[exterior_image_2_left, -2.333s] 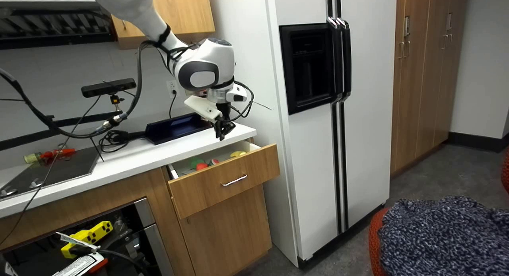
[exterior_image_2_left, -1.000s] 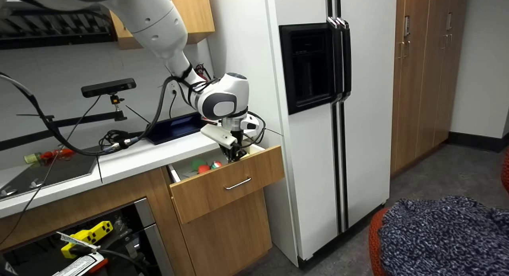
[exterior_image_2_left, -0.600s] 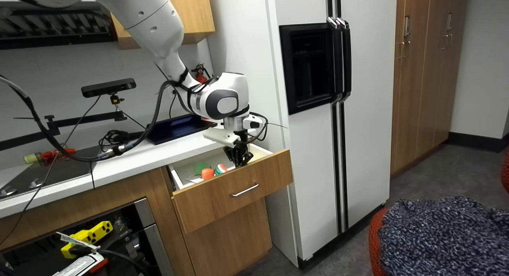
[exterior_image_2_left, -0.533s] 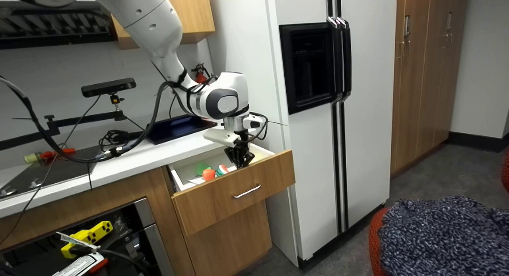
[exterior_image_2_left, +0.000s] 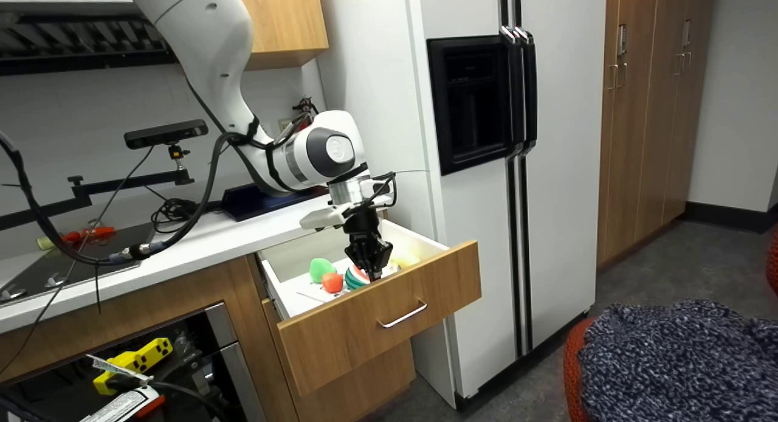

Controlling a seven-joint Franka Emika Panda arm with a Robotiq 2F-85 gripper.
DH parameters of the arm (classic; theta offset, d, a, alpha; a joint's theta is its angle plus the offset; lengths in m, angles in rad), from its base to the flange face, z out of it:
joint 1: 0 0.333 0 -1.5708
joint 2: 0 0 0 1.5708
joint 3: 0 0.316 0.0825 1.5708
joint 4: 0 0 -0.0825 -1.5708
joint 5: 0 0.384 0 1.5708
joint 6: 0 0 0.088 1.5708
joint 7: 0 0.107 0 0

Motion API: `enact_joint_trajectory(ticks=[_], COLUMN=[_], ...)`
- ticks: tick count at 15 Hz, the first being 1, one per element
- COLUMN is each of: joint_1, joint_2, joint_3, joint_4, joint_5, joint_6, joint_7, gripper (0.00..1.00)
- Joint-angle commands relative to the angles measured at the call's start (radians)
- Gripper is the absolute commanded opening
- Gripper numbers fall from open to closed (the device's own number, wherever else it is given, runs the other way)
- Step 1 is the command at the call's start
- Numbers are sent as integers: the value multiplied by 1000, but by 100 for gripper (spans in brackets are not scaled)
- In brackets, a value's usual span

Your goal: Open the top drawer of the kitchen unit

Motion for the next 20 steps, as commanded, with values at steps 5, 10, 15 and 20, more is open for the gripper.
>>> enact_joint_trajectory(ticks=[5, 10, 15, 20], joint_1=[72, 21, -10, -43], joint_2=[-119, -135, -143, -151], joint_3=[-66, -38, -26, -6], joint_4=[-128, -155, -160, -168], joint_5=[-301, -368, -383, -360], joint_6=[-162, -256, -320, -336], joint_7=[272, 340, 380, 378], gripper=[0, 0, 0, 0])
